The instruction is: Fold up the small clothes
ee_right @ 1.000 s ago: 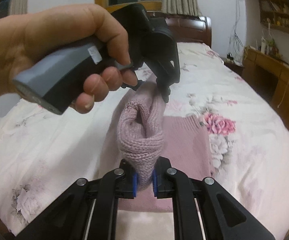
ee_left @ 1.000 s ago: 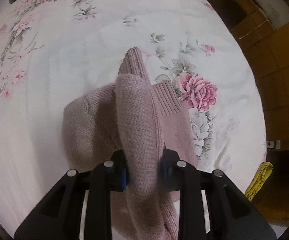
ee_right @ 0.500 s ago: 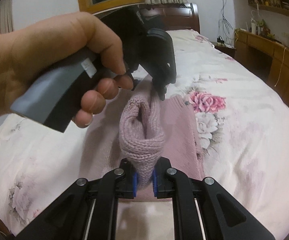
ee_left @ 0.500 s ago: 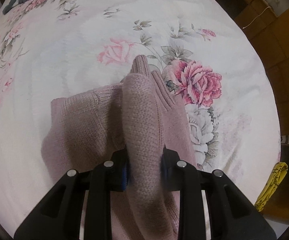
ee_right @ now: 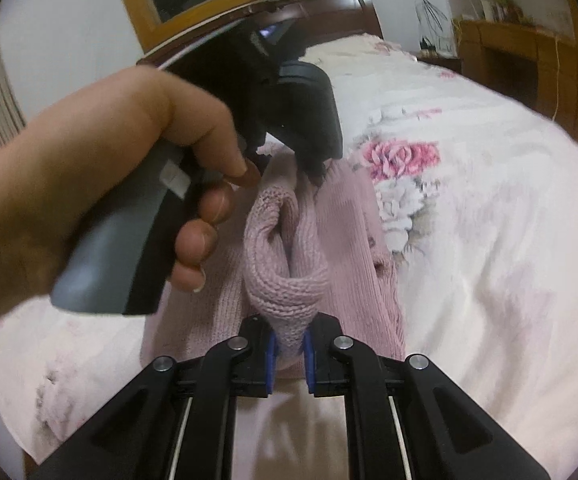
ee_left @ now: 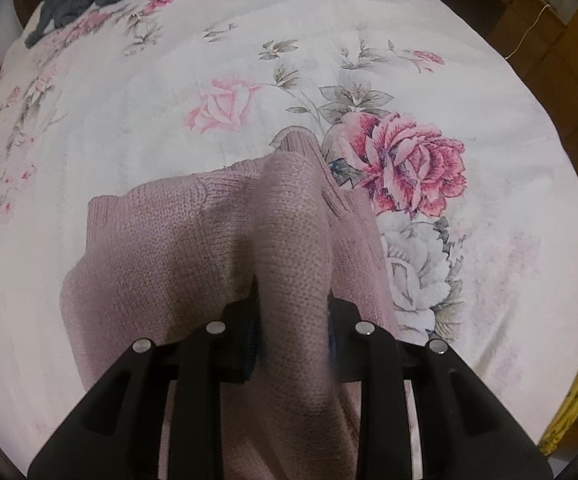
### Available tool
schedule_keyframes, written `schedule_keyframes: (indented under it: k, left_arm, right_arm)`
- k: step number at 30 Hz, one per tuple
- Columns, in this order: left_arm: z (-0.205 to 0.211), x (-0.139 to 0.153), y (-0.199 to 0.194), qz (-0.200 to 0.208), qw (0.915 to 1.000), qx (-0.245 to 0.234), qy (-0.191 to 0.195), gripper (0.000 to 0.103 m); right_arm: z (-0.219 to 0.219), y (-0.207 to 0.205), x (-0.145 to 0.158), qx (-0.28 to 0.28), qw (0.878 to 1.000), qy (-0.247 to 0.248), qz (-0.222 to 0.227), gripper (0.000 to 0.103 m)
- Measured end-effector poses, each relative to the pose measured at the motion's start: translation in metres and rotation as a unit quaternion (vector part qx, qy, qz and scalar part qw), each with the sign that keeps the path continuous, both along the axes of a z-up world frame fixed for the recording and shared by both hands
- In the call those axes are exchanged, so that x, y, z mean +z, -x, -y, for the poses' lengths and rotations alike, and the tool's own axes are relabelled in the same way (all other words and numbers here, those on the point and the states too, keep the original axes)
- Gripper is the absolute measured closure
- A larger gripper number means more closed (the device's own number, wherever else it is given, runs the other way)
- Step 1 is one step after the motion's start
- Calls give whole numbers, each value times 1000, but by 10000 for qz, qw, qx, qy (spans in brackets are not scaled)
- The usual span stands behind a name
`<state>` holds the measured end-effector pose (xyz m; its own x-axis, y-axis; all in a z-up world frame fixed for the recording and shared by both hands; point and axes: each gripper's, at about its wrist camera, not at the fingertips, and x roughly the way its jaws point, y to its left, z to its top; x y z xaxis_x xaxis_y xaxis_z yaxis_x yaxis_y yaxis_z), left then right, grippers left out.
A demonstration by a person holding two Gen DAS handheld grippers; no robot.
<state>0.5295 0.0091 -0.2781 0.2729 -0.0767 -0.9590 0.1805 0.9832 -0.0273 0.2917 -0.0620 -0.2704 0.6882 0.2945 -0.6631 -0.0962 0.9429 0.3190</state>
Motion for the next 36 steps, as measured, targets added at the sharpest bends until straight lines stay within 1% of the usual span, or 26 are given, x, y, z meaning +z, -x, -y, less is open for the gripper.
schedule_keyframes:
  k: [1,5,7,8,9,10,12,14,16,17,18,19,20,21,22,23,25,26,28,29,30,31,33,34,35,36]
  left_arm:
    - [1,-1,0,34,10000,14,-9,77]
    - [9,-4,6,257,9996,69,-100,75]
    - [17,-6,9,359,9993,-24,-134,68]
    - [19,-5,11,414,9991,-62,-78,65]
    - [20,-4,12,467,9988,-109,34,54]
    - [20,-3,13,509,9984,-149,212,44]
    - [12,3,14,593,9956,-155,713,35]
    - [0,9,11,607,9928,-89,1028,32]
    - [-21,20,11,637,9878,-11,1424,30]
    - [-28,24,13,652,9860,6,1538,29]
    - [-38,29,16,670,9837,20,1669,27]
    - [-53,35,21,680,9811,33,1812,27]
    - [-64,40,27,696,9784,57,1946,27]
    - [-73,43,31,692,9761,70,2060,27]
    - [-84,45,38,664,9732,85,2198,26]
    - [-98,46,47,619,9693,126,2375,26]
    - [-121,44,65,564,9632,218,2619,26]
    - [-129,43,72,535,9601,249,2732,26]
    - [-143,38,89,436,9530,313,2981,26]
    - [-152,34,101,347,9457,370,3209,26]
    - [-159,33,107,294,9412,414,3340,26]
    - [-166,29,117,222,9333,496,3551,26]
    - [-177,21,127,123,9231,571,3801,26]
    - [-181,17,132,62,9191,618,3892,26]
    - [-184,13,135,23,9178,657,3916,26]
    - [-186,10,137,-12,9165,689,3941,26]
  right_arm:
    - [2,0,-1,-4,10000,-63,-6,93]
    - [21,-1,-16,-57,9975,-661,-245,93]
    - [28,-2,-24,-56,9953,-912,-336,92]
    - [33,-3,-29,-36,9926,-1142,-411,92]
    - [37,-4,-33,-26,9901,-1320,-483,92]
    - [43,-6,-40,0,9842,-1649,-646,92]
    - [53,-10,-49,10,9746,-2079,-839,92]
    - [64,-15,-58,163,9605,-2587,-1011,92]
    - [70,-20,-62,359,9480,-2956,-1125,85]
    - [74,-24,-63,463,9411,-3125,-1204,78]
    - [78,-27,-63,526,9361,-3243,-1257,64]
    - [81,-30,-62,547,9332,-3312,-1282,54]
    - [86,-34,-61,567,9290,-3409,-1323,36]
    - [90,-39,-61,605,9250,-3471,-1424,34]
    - [90,-43,-63,667,9208,-3520,-1542,34]
    - [92,-51,-68,795,9081,-3722,-1747,34]
    - [96,-60,-76,852,8915,-3981,-1985,34]
    - [98,-67,-79,885,8858,-4060,-2066,34]
    - [97,-78,-79,958,8815,-4068,-2199,34]
    - [95,-84,-81,1013,8786,-4073,-2277,34]
    - [94,-91,-82,1030,8776,-4038,-2370,34]
    - [91,-98,-83,1050,8765,-4007,-2454,34]
    - [86,-114,-86,1133,8710,-3992,-2629,34]
    - [83,-119,-88,1140,8696,-3972,-2704,35]
    - [79,-125,-91,1198,8657,-3975,-2795,35]
    - [75,-129,-92,1235,8641,-3949,-2865,40]
